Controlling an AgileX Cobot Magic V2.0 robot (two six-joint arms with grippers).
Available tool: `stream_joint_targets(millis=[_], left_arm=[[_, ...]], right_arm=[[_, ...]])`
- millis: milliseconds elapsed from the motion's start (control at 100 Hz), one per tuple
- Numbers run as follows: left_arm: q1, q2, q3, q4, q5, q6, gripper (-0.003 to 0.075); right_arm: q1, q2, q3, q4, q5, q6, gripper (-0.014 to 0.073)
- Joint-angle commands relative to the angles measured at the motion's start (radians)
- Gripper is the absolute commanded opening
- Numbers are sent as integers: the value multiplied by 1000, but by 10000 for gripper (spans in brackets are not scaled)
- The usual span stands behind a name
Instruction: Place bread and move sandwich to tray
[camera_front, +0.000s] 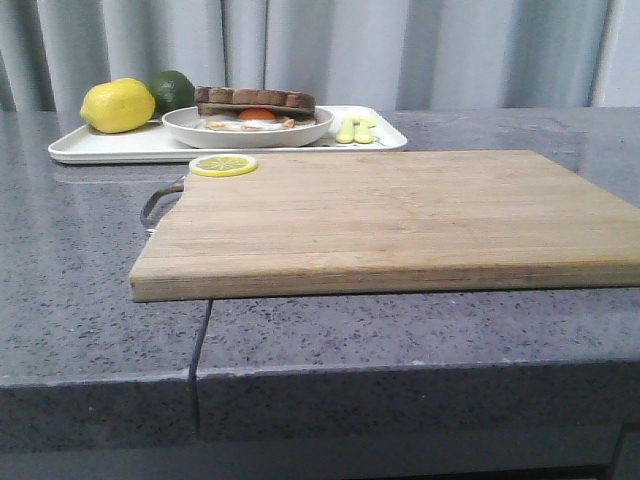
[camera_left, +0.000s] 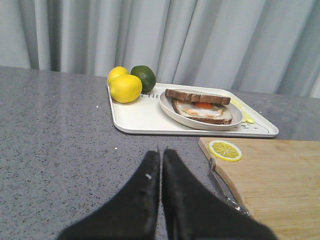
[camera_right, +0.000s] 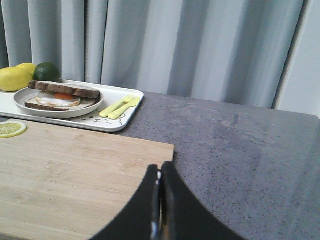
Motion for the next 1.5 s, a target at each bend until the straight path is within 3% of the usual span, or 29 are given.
stream_joint_targets(millis=[0, 290, 650, 860, 1040, 1490], left_arm=[[-6, 11, -24, -19, -72, -5, -20], [-6, 11, -14, -7, -75, -5, -20], [-4, -167, 205, 280, -191, -7, -20], [-4, -200, 315, 516, -220, -279, -20], [-4, -200, 362, 526, -299, -284, -20], [-4, -200, 362, 510, -292, -284, -20]], right_arm=[[-7, 7, -26, 13, -60, -9, -70], [-7, 7, -26, 13, -60, -9, -70], [-7, 7, -26, 13, -60, -9, -70], [-7, 7, -26, 13, -61, -9, -70], [-7, 7, -26, 13, -61, -9, -70], [-7, 7, -26, 13, -61, -9, -70]])
